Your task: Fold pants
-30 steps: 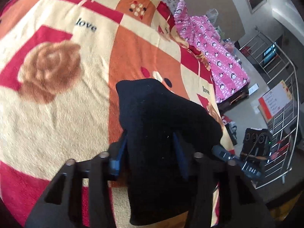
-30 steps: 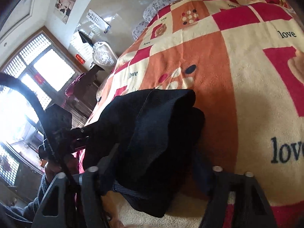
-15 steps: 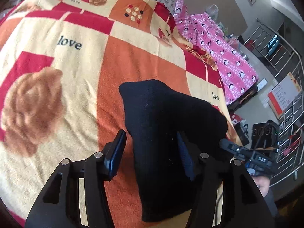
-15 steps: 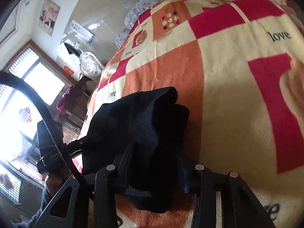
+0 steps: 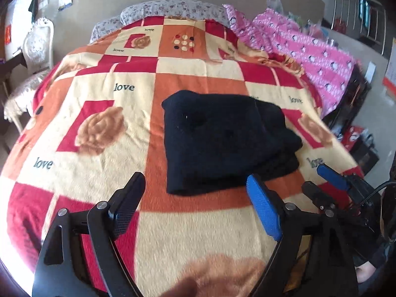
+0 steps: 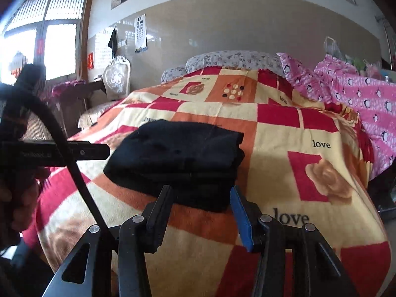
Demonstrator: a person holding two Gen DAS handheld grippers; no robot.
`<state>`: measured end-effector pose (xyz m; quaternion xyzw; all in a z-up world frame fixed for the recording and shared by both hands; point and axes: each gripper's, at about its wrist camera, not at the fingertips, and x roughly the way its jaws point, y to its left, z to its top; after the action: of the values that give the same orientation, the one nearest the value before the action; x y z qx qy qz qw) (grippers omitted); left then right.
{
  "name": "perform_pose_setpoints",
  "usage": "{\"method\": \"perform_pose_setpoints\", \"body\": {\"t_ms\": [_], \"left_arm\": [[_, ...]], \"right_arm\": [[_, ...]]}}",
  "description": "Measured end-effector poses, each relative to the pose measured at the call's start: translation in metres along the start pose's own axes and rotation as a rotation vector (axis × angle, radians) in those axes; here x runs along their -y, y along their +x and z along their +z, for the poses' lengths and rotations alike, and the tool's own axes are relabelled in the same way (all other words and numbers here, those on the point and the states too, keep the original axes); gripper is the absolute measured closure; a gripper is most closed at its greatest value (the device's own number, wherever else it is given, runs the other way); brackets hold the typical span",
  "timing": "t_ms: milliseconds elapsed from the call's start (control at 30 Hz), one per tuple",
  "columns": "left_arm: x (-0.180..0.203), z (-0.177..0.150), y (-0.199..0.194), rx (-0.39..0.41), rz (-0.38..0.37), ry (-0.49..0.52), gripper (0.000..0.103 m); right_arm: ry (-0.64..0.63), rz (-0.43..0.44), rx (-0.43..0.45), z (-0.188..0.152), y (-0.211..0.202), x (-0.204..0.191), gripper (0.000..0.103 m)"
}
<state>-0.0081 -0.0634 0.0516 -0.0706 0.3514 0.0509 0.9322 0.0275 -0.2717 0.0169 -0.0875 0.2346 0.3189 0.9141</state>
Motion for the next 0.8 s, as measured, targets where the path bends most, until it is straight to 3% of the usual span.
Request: {"method": "perform_pose_setpoints", "body": {"t_ms": [67,200,800], "left_arm": [[0.006,-0.006,-0.002,-0.012,0.018,-0.003,0.019],[0.013,-0.014,-0.009,-0.021,0.038,-0.011,0.019],[0.026,-0.021,-0.016,-0.013,0.049,0.013,0.019]], "right_arm": [[0.015,-0.031,-0.037,-0.007,0.003,0.001,0.057],[0.062,-0.069,0.006,-0.012,-0.008,0.012,0.057],[0.066,-0.089,-0.017,-0.013,-0.006,0.008,0.056]]}}
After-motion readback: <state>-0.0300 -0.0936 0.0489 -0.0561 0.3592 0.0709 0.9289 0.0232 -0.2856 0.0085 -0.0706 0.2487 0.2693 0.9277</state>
